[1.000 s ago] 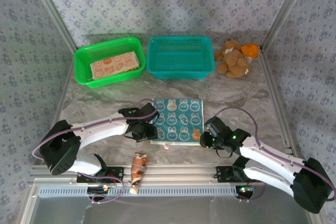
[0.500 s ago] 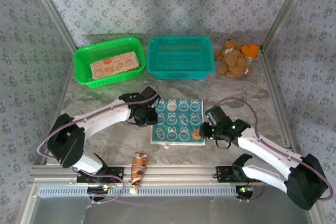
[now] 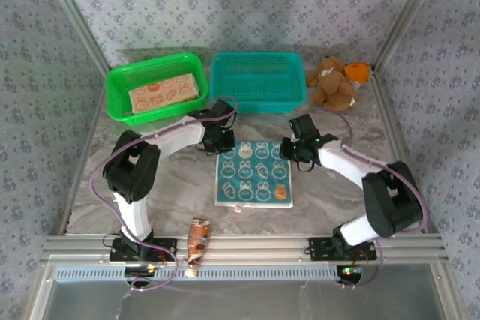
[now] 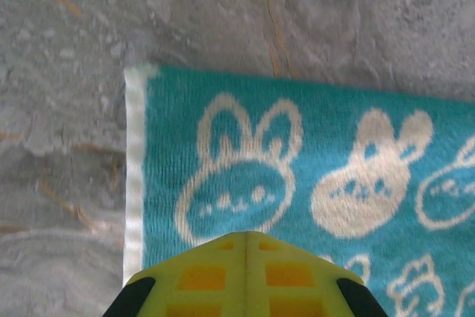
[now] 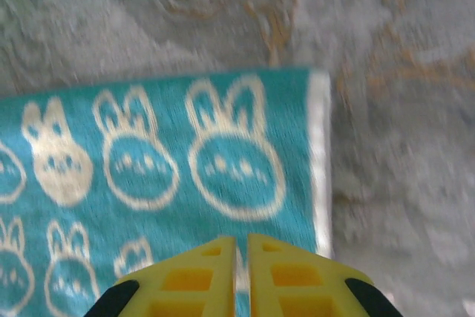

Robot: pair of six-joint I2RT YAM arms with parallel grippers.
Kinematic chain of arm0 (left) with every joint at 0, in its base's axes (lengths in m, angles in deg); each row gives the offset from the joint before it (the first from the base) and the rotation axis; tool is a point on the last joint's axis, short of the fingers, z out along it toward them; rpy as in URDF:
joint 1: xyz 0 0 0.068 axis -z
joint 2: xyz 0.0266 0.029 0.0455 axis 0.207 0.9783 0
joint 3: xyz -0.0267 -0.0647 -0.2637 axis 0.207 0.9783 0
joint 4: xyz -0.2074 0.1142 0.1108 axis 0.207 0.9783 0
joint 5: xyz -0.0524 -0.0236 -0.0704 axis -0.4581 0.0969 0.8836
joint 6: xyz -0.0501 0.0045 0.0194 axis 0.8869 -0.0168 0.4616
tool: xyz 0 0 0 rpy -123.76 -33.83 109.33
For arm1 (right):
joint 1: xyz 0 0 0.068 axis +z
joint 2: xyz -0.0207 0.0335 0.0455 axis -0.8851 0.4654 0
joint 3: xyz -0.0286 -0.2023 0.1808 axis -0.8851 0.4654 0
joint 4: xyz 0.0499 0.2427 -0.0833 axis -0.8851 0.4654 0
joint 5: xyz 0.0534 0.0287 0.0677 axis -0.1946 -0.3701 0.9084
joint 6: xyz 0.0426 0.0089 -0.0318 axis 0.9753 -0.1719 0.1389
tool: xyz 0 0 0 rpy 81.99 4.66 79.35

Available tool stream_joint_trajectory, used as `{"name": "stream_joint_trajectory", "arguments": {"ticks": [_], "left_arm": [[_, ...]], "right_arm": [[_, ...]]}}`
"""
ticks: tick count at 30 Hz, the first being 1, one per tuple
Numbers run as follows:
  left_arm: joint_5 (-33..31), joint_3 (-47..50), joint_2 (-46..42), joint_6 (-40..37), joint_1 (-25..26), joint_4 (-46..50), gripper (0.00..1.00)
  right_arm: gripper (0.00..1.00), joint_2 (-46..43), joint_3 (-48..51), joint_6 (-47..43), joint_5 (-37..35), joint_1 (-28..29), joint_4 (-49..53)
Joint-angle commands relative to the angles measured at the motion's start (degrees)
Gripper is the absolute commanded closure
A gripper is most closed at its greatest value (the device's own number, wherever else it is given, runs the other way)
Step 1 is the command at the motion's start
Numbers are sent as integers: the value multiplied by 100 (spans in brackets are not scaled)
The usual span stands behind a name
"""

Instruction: Fold and stack the towels

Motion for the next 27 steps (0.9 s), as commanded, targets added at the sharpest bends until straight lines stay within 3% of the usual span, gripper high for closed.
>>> {"name": "stream_joint_trajectory", "arguments": {"ticks": [1,7,16,27], "left_arm": [[-156,-230,220,-178,-78,-76,100],[-367,-132,524,-179,-197,-303,100],[-592,139,779,-80,-236,-278,100],[-505,515,437,27,-201,-257,100]], "right_arm": [[87,470,-476,-228,125,-32,-362],[88,1260,-891,-228,-87,-97,-426],[86,1870,-729,-273,-252,-297,-506],[83,1272,-431,-382,-125,-310,-276]]}}
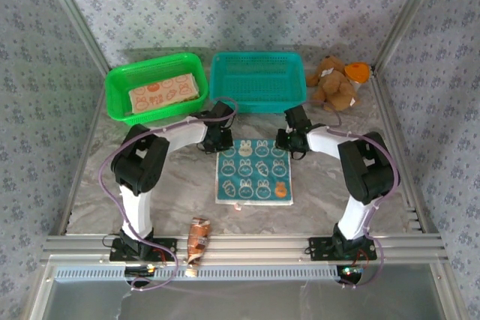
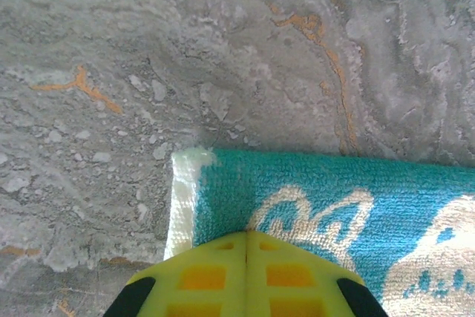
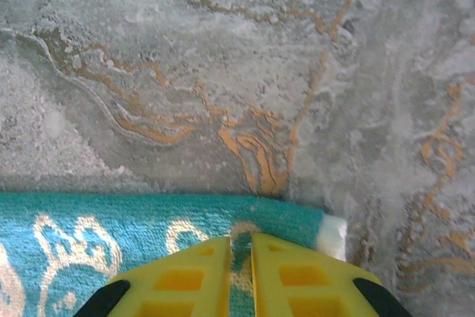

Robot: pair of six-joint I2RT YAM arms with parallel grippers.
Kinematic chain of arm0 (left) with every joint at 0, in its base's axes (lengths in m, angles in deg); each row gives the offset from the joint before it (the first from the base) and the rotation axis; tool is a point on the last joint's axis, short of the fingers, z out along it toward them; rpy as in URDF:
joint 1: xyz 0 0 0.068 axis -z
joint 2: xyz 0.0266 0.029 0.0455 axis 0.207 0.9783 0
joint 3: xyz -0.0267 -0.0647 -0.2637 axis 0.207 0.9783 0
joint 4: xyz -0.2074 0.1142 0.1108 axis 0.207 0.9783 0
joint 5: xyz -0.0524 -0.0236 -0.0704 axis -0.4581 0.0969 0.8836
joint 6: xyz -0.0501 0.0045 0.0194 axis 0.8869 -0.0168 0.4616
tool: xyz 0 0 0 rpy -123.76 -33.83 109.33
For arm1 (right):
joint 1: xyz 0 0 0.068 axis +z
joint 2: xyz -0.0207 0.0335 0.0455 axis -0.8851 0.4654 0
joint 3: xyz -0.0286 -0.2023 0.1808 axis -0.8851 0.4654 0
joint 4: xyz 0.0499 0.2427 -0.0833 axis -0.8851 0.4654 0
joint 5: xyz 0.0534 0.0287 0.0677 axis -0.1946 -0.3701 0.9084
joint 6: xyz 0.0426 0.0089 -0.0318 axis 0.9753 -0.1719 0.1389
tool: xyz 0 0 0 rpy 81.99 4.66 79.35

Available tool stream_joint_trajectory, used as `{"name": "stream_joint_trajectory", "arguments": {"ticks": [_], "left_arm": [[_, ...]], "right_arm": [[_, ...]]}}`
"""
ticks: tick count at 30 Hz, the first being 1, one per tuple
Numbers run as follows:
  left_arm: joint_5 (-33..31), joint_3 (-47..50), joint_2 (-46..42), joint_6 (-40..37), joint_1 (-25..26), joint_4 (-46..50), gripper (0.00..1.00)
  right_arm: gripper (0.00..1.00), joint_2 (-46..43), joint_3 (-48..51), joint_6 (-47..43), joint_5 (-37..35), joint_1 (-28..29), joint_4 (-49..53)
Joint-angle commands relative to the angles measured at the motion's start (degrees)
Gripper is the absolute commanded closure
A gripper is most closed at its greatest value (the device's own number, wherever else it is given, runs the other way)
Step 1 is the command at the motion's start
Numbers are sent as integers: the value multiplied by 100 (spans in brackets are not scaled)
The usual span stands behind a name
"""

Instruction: Fold and stack the towels

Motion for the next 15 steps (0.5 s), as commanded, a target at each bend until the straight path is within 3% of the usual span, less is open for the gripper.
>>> {"name": "stream_joint_trajectory", "arguments": {"ticks": [1,10,15], "left_arm": [[-103,432,-80,108,11,359,100],[-60,1153,-720,458,332,396,100],[-42,1072,-948,464,317,538,100]], "right_arm": [[83,-277,318,-100,-48,11,342],[83,-1002,1143,35,-83,350,362],[81,-1063,915,-164,-21,322,483]]}}
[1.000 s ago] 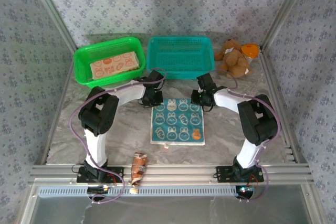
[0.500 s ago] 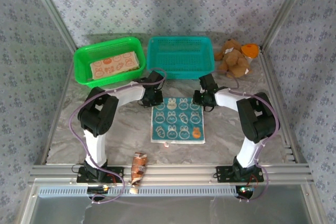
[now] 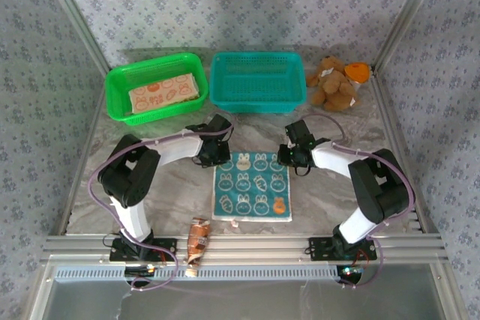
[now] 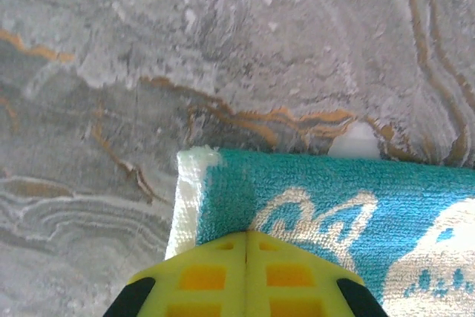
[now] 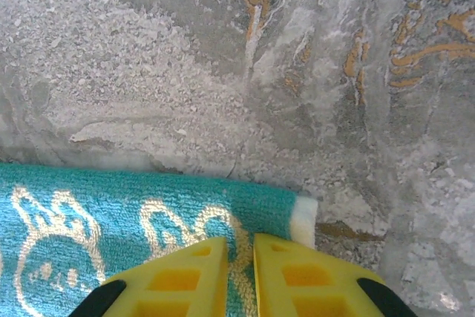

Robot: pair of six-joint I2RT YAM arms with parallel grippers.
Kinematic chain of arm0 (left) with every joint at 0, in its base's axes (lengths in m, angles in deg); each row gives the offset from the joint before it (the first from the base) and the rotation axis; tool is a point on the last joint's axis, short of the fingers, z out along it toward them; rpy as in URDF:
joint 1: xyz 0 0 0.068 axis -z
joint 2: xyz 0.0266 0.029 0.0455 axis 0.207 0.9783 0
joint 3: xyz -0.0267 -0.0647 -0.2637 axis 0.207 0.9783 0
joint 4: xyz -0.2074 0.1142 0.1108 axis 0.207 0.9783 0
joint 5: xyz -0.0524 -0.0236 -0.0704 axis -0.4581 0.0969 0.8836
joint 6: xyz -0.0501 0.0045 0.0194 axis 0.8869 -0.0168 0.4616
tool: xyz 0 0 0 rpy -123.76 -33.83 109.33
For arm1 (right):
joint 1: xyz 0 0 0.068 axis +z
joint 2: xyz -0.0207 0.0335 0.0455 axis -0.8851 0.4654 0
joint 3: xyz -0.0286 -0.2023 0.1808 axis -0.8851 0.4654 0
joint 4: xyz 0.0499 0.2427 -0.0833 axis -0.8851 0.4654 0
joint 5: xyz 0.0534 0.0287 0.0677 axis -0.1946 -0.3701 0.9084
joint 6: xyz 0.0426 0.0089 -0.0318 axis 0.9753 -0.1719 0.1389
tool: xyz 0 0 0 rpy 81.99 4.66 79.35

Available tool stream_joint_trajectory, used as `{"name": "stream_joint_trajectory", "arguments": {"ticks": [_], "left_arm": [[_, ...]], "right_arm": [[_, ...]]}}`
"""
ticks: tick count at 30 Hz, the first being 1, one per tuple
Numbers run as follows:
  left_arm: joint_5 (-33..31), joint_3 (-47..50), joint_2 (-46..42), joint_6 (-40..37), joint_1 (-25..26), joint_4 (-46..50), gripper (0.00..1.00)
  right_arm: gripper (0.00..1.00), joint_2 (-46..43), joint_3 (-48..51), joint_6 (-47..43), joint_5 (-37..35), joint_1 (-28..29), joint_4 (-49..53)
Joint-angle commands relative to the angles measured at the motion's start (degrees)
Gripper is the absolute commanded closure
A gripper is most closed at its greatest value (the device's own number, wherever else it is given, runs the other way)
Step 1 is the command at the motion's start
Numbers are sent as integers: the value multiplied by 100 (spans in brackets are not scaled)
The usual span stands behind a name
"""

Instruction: Fold and stack the towels

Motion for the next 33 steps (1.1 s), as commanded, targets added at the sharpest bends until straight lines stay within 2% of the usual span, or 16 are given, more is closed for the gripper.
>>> {"name": "stream_joint_trajectory", "arguments": {"ticks": [1,5,7,12,19,33], "left_arm": [[-58,-92,-138,41,-39,631,99],[-113,-490,-175,-89,-152,891,92],[-177,-629,-162,-165,-221,963,86],[-185,-771,-60,-328,-389,987,76],[-247,-865,284,-466,-422,1024,71],[-34,-778,655,-431,-407,756,68]], "right_arm": [[80,-57,-273,-200,-13,-24,429],[75,-125,-699,-317,24,-35,688],[69,-199,-792,-296,-39,-43,769],[68,-45,-924,-183,-64,-116,884],[61,296,-1057,-27,-134,-166,817],[61,794,-1038,125,-147,-148,701]]}}
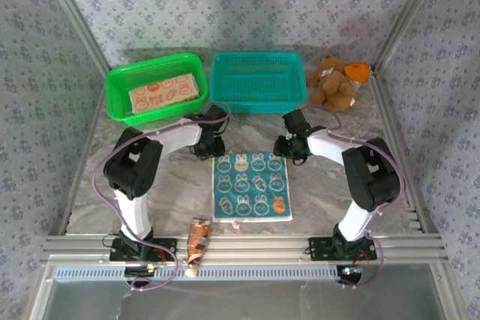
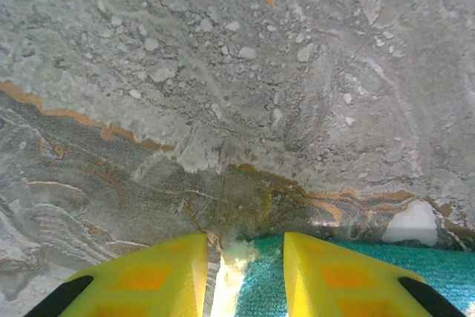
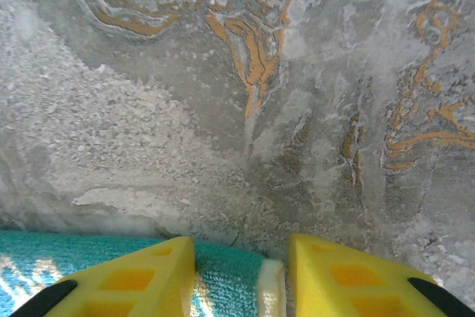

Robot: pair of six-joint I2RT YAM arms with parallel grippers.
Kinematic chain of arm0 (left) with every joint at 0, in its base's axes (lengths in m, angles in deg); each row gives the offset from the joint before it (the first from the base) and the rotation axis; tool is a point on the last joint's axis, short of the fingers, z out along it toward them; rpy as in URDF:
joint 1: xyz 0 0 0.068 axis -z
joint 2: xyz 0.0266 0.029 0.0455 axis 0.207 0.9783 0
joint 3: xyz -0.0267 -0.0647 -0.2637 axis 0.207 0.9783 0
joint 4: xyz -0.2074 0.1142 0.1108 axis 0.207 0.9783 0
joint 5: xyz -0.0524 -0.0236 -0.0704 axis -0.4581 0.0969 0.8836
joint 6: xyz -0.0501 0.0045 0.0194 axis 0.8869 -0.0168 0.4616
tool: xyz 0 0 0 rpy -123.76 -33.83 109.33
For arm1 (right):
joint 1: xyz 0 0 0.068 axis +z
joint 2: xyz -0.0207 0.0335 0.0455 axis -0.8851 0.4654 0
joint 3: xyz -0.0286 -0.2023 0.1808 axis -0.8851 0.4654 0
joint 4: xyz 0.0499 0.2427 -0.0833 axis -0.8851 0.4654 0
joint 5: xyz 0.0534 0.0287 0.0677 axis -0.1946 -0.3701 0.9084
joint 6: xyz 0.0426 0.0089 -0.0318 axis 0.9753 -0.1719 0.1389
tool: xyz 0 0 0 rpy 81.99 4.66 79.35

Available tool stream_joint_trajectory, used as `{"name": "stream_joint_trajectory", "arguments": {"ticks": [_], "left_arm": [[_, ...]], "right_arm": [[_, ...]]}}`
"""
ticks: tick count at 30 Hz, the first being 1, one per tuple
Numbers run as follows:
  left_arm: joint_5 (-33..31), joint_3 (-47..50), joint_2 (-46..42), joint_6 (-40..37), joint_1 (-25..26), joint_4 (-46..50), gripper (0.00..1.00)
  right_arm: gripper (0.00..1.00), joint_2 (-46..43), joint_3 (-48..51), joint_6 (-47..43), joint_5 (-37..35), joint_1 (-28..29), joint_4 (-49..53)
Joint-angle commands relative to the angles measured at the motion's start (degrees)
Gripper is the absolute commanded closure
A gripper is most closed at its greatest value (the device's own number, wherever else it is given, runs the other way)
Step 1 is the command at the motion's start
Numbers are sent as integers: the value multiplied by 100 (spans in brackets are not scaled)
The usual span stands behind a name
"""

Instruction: Fold and stack the towels

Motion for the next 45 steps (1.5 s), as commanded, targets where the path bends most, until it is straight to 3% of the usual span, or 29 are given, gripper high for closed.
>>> {"name": "stream_joint_trajectory", "arguments": {"ticks": [1,5,11,17,21,38,45], "left_arm": [[110,3,196,-69,16,-28,68],[123,27,253,-68,17,-55,67],[137,58,288,-69,60,-91,75],[139,49,265,-50,96,-103,91],[140,-52,163,-74,120,-34,100],[-74,-1560,-8,-782,-218,776,100],[-79,-1625,-264,-1096,-321,728,100]], "right_arm": [[61,158,-89,122,-98,-4,50],[61,262,-89,147,-88,-5,-3],[71,199,-119,221,-41,66,12],[99,94,-119,222,-41,102,31],[100,-102,-195,136,-65,79,80],[100,-481,-1078,-392,64,-482,509],[100,-942,-857,-576,132,-709,252]]}}
